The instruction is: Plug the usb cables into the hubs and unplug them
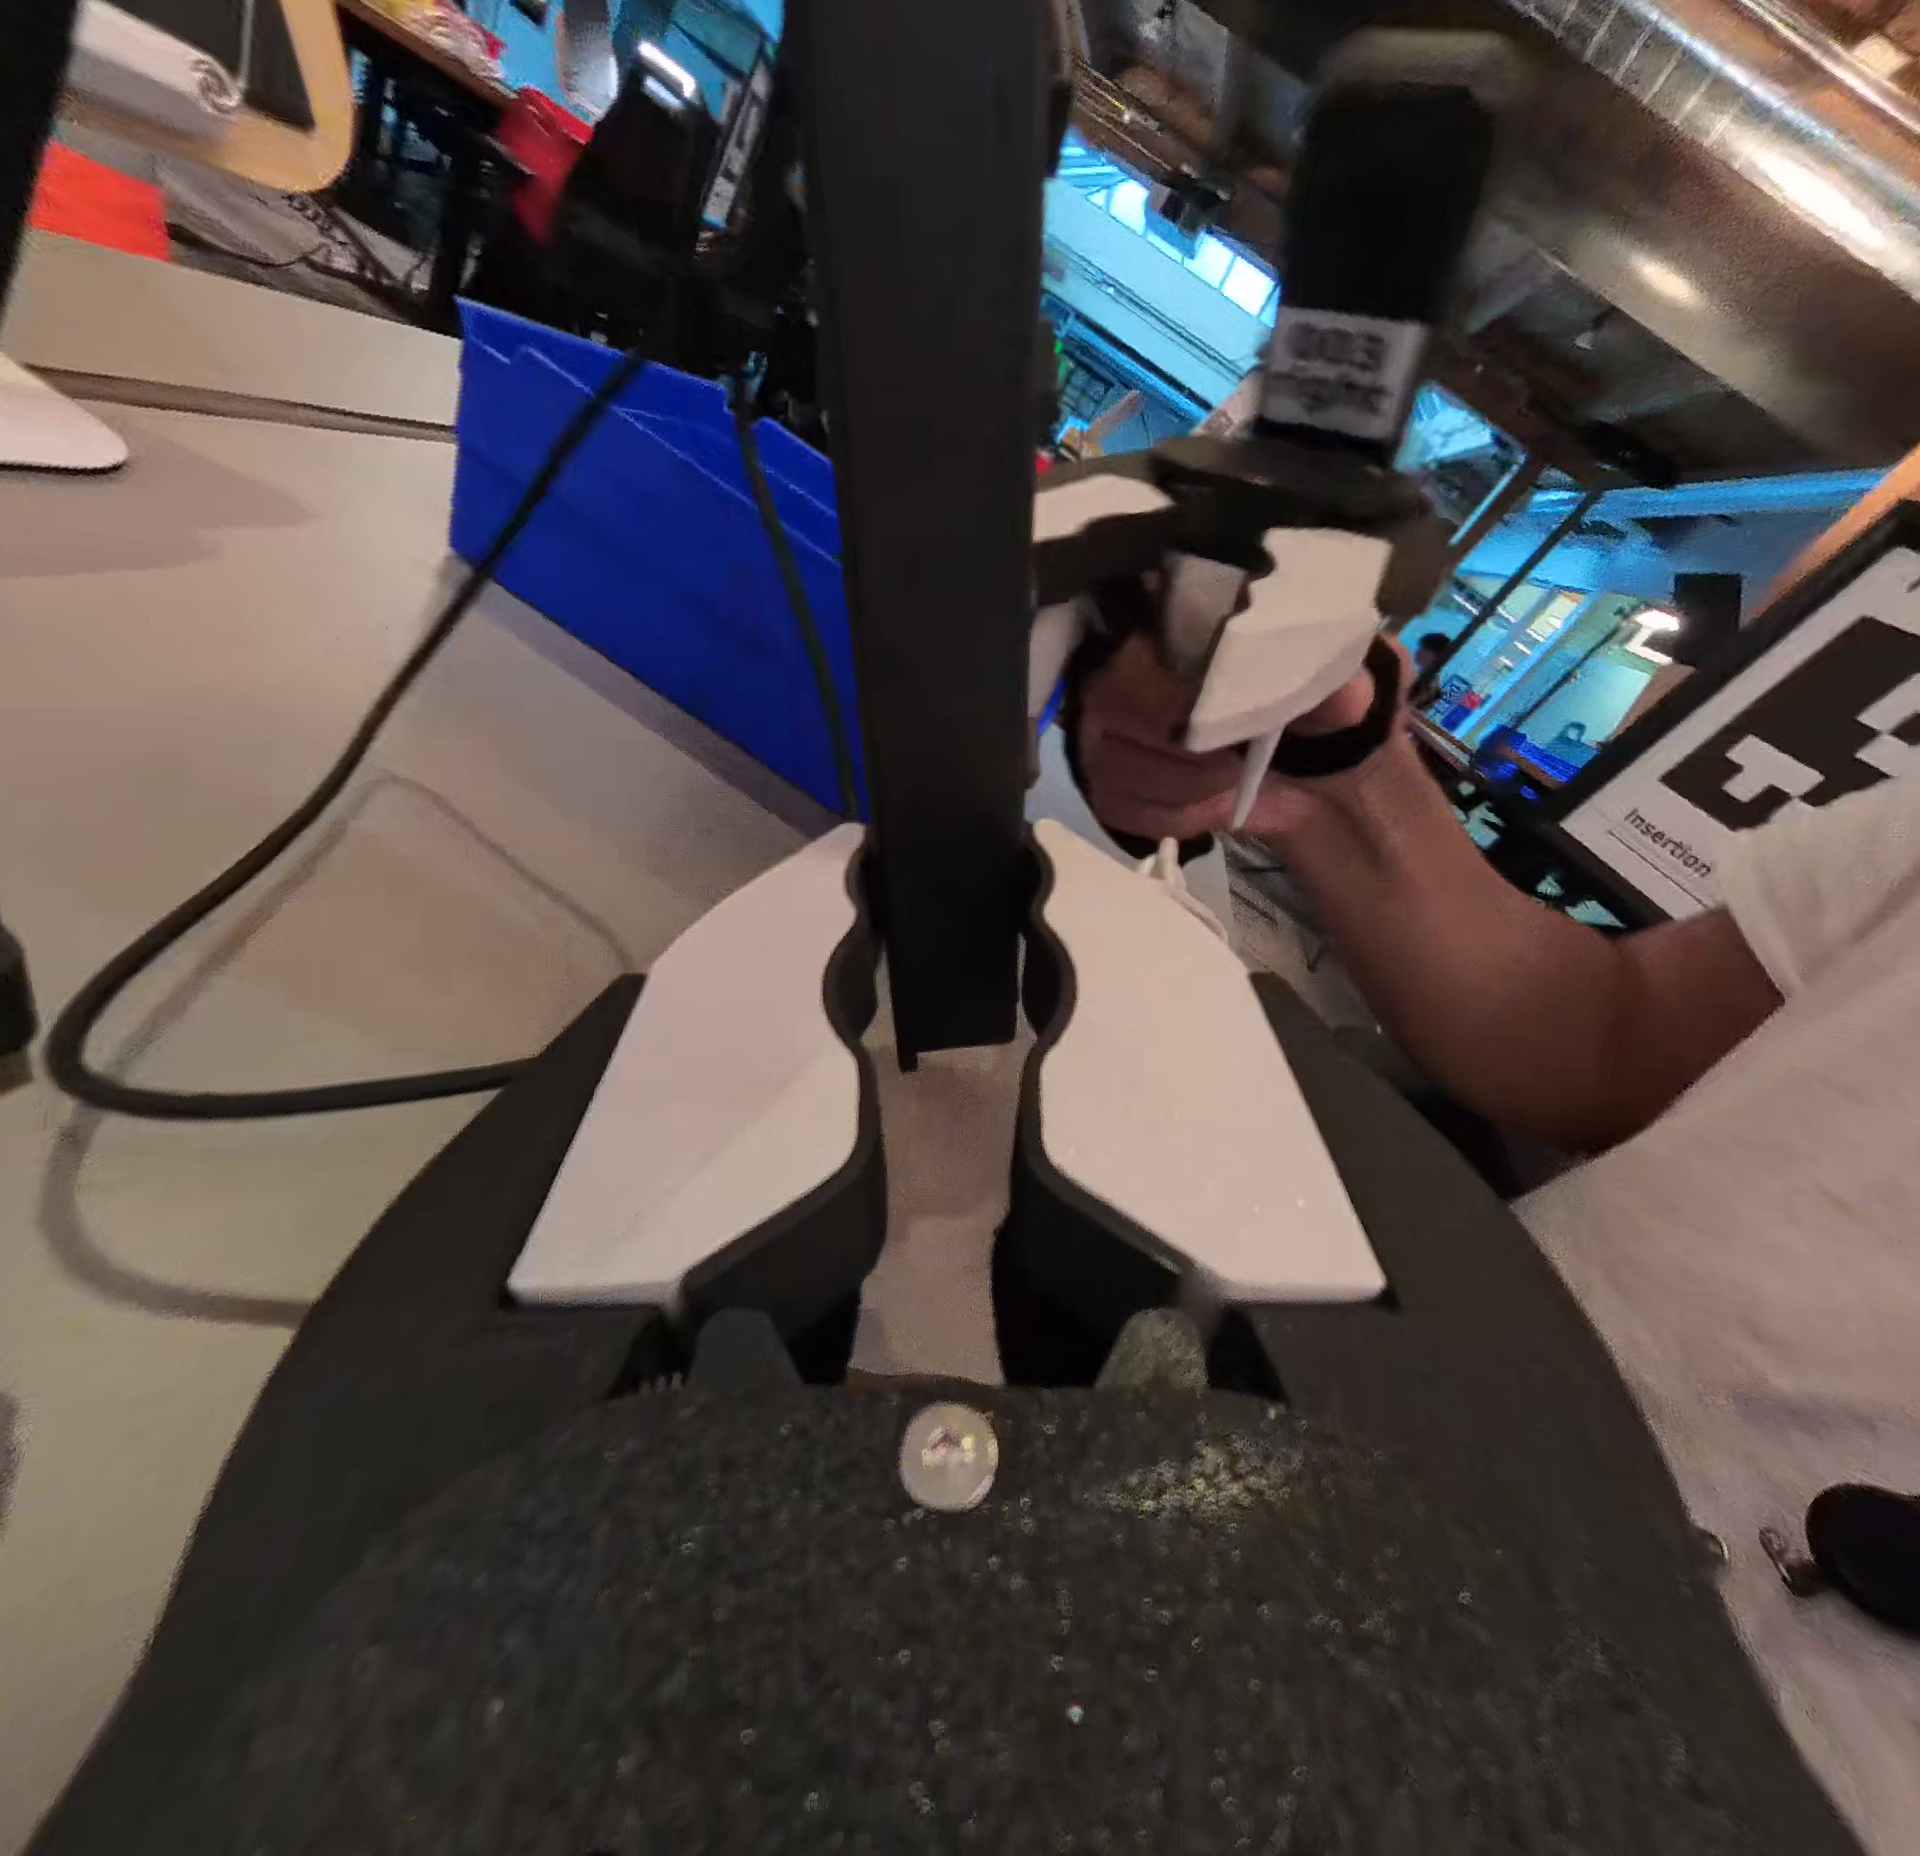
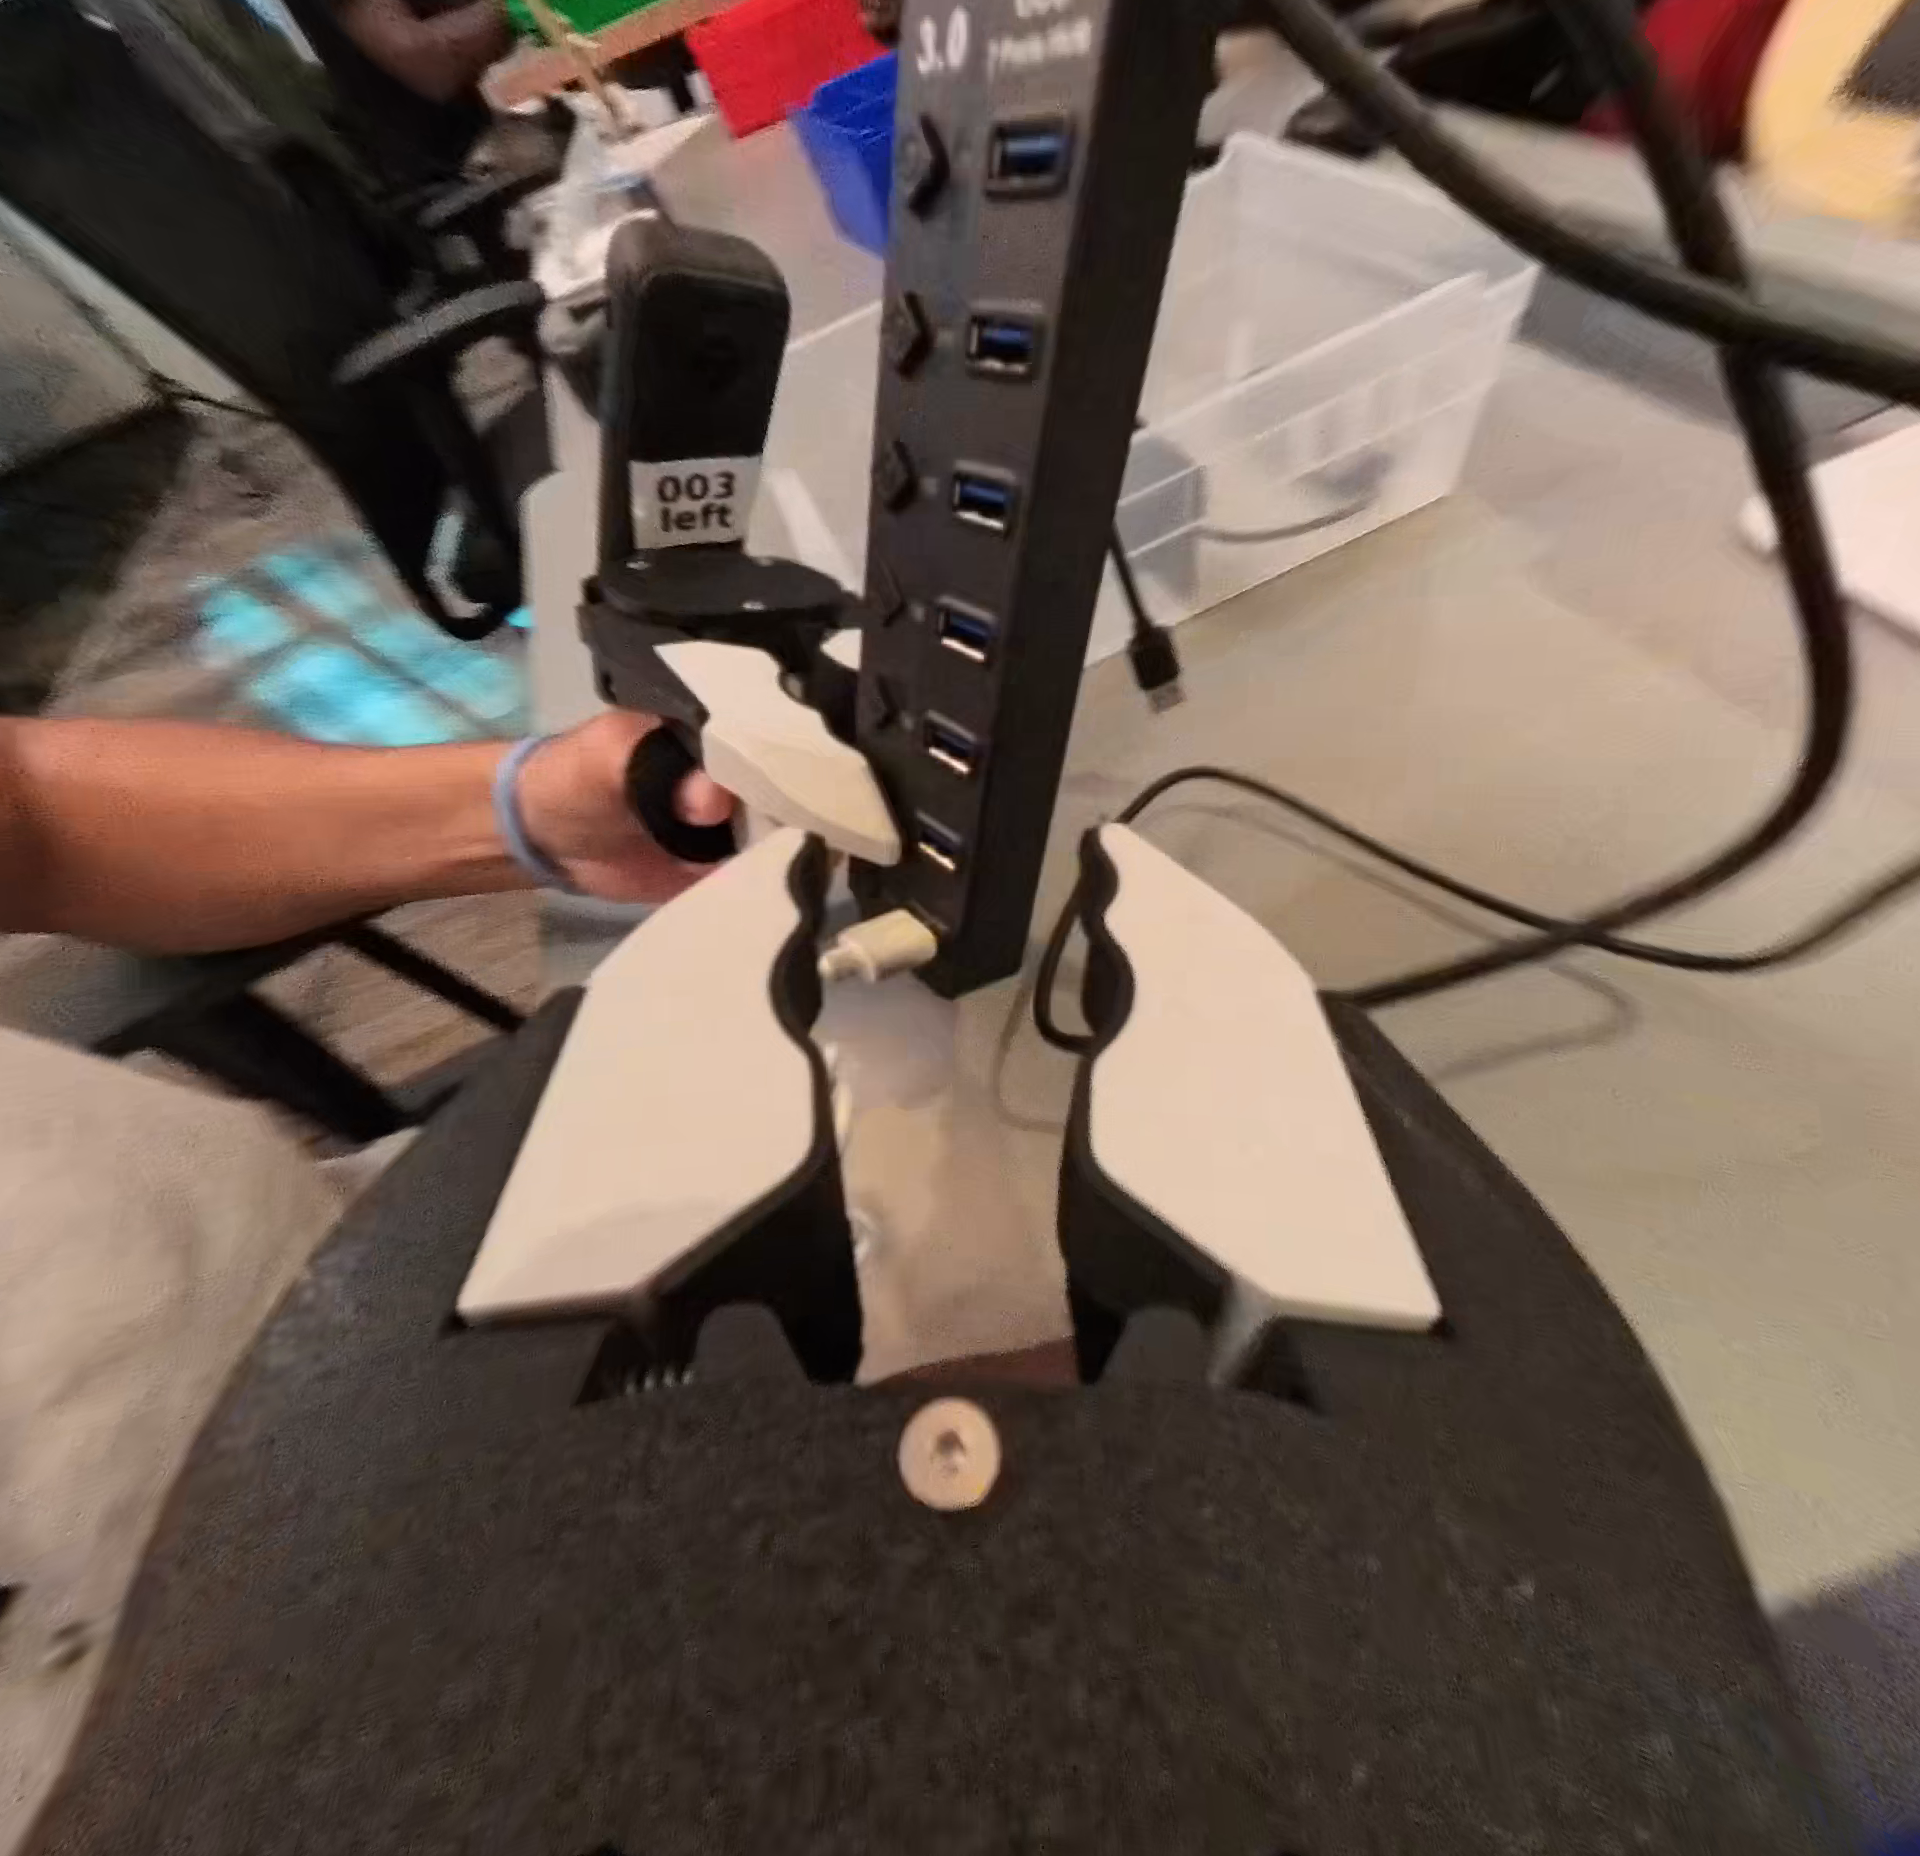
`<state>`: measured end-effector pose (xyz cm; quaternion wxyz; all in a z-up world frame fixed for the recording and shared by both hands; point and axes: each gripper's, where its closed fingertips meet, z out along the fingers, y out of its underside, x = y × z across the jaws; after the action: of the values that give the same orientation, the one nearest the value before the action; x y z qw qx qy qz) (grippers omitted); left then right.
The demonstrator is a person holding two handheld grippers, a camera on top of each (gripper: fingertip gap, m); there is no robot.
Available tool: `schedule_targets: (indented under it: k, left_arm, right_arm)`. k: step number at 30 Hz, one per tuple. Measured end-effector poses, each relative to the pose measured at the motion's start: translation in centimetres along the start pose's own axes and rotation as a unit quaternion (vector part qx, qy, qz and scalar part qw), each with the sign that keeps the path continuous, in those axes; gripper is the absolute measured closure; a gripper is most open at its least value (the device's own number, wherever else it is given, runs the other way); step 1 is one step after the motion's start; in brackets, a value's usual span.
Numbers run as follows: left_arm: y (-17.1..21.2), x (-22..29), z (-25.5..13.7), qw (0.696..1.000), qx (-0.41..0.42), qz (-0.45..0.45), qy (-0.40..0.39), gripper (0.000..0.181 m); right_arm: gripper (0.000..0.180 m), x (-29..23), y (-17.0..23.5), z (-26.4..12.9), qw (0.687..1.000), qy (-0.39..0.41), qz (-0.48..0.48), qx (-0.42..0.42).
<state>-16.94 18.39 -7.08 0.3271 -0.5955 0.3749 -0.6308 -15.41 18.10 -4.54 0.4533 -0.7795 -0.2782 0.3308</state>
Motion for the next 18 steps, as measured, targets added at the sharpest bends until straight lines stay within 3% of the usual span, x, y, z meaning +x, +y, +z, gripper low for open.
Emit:
schedule_targets:
  k: [3,5,9,11,18]
  left_arm:
    - [0.1,1.1,0.3,0.999,-0.008,0.005,0.038,0.157]
    - [0.2,1.6,0.5,0.999,-0.01,0.003,0.049,0.157]
    - [0.0,1.0,0.3,1.0,-0.007,0.009,0.02,0.146]
    - [-0.5,0.3,-0.3,1.0,0.01,0.02,-0.011,0.134]
    - [-1.2,-0.9,-1.5,0.999,0.032,-0.013,-0.022,0.149]
  right_arm:
    - [0.128,-1.1,0.1,1.9,0.993,-0.107,0.045,-0.025]
    - [0.149,-0.7,0.0,2.7,0.993,-0.108,0.042,-0.029]
    - [0.15,0.0,-0.4,2.4,0.996,-0.082,0.02,-0.035]
    - [0.151,1.8,-1.9,0.8,0.999,-0.018,-0.015,-0.029]
    - [0.153,5.4,-11.6,-10.2,0.99,0.097,-0.097,0.021]
